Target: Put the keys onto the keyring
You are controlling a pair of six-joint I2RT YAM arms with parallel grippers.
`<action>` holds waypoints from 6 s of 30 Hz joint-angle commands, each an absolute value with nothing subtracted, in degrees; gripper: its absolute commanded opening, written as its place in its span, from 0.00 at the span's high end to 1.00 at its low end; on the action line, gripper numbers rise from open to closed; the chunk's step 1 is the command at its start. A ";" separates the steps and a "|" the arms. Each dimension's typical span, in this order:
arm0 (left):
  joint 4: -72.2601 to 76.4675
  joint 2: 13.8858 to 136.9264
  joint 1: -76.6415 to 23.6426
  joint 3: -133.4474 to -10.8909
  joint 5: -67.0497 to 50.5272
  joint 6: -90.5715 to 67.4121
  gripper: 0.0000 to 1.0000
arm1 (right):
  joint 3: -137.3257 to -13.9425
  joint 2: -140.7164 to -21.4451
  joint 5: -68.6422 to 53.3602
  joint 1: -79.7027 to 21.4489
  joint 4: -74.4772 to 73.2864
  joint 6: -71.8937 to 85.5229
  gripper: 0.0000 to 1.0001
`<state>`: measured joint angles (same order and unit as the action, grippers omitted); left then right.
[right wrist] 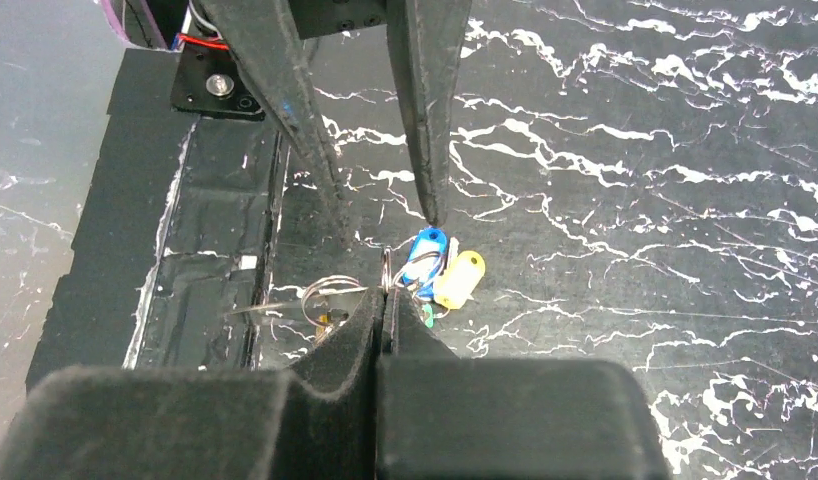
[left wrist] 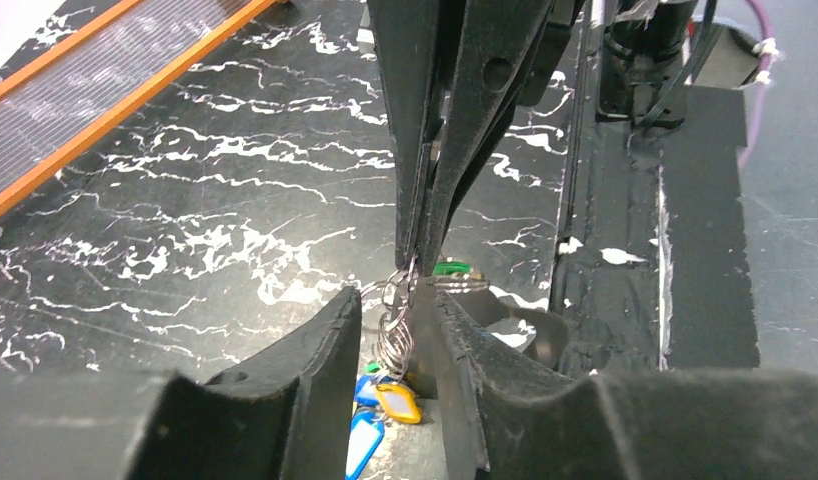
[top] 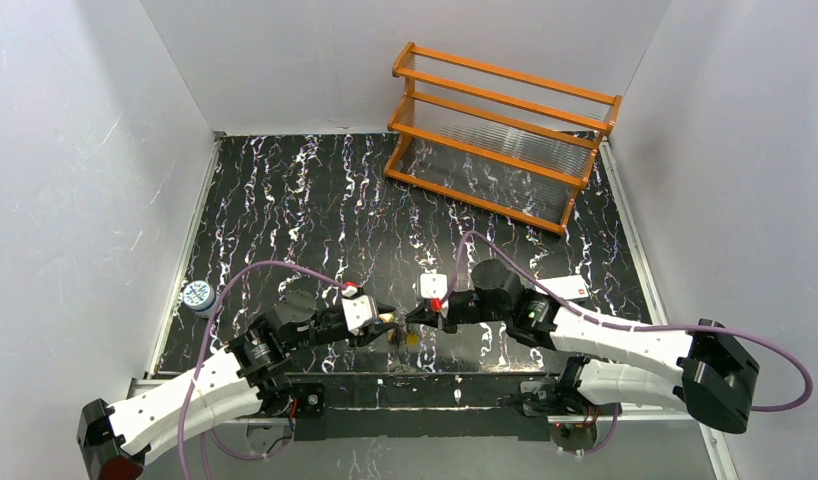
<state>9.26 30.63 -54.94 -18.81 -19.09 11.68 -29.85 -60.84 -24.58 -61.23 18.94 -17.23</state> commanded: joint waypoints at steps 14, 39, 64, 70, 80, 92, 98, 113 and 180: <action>9.57 35.58 -55.20 -21.78 -18.64 15.59 0.67 | -51.88 -72.21 -20.76 -61.01 -20.69 -18.83 0.99; 10.55 39.33 -55.20 -22.54 -19.79 16.59 1.00 | -52.12 -71.01 -22.43 -61.01 -18.80 -19.06 0.99; 40.39 20.96 -55.20 -5.53 -17.23 4.39 1.00 | -33.40 -52.30 -42.68 -51.79 19.40 -7.49 0.47; 46.16 22.88 -55.20 -4.64 -19.55 2.92 1.00 | -33.35 -55.11 -46.60 -51.85 25.23 -5.34 0.56; 47.91 25.59 -55.20 -5.10 -20.83 2.15 1.00 | -35.31 -61.45 -48.87 -51.83 30.32 -2.33 0.58; 47.90 26.10 -55.20 -4.85 -21.39 1.50 1.00 | -35.83 -63.80 -47.88 -51.83 31.63 -1.25 0.96; 46.72 26.80 -55.20 -5.13 -21.04 0.78 0.96 | -38.85 -63.91 -45.76 -51.81 23.21 -5.25 0.99; 9.18 31.18 -55.20 -20.56 -12.01 11.46 0.66 | -59.72 -73.94 -35.59 -51.80 -22.92 -17.91 0.99; 49.45 28.85 -55.28 -6.94 -20.63 2.86 1.00 | -48.34 -63.28 -46.44 -52.47 1.59 -13.48 0.58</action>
